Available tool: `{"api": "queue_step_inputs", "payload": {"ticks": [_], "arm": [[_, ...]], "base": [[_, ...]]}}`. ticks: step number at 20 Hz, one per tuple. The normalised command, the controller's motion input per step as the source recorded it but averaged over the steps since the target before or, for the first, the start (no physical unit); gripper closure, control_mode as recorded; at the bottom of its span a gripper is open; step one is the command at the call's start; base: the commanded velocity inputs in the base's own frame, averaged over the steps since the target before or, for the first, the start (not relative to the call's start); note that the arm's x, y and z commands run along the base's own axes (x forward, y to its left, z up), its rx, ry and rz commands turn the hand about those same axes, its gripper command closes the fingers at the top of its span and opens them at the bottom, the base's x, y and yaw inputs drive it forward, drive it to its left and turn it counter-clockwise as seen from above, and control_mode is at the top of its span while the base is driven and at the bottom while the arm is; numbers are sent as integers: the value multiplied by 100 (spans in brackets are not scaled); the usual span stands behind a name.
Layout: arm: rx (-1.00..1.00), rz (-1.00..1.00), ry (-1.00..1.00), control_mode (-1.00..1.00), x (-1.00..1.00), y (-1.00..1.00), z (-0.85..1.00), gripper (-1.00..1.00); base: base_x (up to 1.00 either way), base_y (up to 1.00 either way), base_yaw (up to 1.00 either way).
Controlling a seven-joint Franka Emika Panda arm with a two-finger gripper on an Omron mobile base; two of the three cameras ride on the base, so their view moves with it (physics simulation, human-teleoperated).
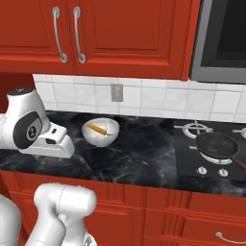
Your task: Place the shrimp on the plate and place the carrot on the same plate.
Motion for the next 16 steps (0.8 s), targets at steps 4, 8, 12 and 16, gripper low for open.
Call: {"api": "queue_step_inputs", "payload": {"ticks": [4,8,12,16], "arm": [[0,0,0,100,0,0,0,-100],[0,0,0,100,0,0,0,-100],[0,0,0,100,0,0,0,-100],[0,0,0,100,0,0,0,-100]], "base": [[29,28,0],[37,-9,0],[32,-37,0],[26,-44,0]]}}
